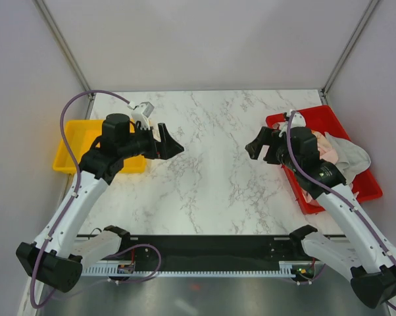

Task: Fold and stack the towels
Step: Grab crumpled towel

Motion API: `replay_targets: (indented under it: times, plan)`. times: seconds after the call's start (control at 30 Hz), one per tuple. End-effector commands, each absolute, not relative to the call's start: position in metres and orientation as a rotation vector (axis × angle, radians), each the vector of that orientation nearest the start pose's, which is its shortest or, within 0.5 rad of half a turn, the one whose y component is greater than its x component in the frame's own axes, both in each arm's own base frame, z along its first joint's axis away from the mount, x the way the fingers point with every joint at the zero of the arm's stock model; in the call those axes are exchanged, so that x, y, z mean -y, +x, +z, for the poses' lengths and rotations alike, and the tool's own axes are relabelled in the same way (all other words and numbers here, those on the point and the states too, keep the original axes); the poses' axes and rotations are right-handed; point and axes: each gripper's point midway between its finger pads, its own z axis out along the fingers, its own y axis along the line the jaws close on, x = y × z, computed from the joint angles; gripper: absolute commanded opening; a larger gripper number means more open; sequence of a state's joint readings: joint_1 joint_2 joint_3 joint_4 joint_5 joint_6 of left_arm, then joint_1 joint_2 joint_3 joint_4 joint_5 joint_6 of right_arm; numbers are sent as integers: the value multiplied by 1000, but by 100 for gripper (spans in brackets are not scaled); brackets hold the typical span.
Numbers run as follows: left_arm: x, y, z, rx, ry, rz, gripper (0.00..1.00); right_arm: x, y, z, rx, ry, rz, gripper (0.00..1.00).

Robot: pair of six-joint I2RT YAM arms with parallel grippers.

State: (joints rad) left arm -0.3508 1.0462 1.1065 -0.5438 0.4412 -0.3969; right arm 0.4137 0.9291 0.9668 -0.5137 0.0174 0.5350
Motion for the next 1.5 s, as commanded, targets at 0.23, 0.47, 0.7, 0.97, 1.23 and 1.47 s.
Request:
replay_targets:
  times: [0.23, 0.47, 0.7, 0.97, 1.23, 1.47]
  plan:
    - [193, 257, 289, -2080, 240, -938, 100, -105, 288, 248, -2089, 293, 334, 98]
    - [197, 255, 279, -2116, 219, -979, 99, 36, 280, 239, -2105, 720, -438, 94]
    - [203, 246, 271, -2143, 231, -1042, 99, 110, 256, 212, -2062, 1015, -576, 88]
    - [204, 242, 270, -2151, 234, -1062, 99, 122, 278, 157, -2134, 1080, -409, 74]
    - [200, 244, 260, -2181, 161, -1044, 98, 147, 268, 138, -2114, 1154, -512, 75]
    - [204, 248, 257, -2197, 232, -1041, 98, 154, 267, 142, -2011, 1210, -410, 72]
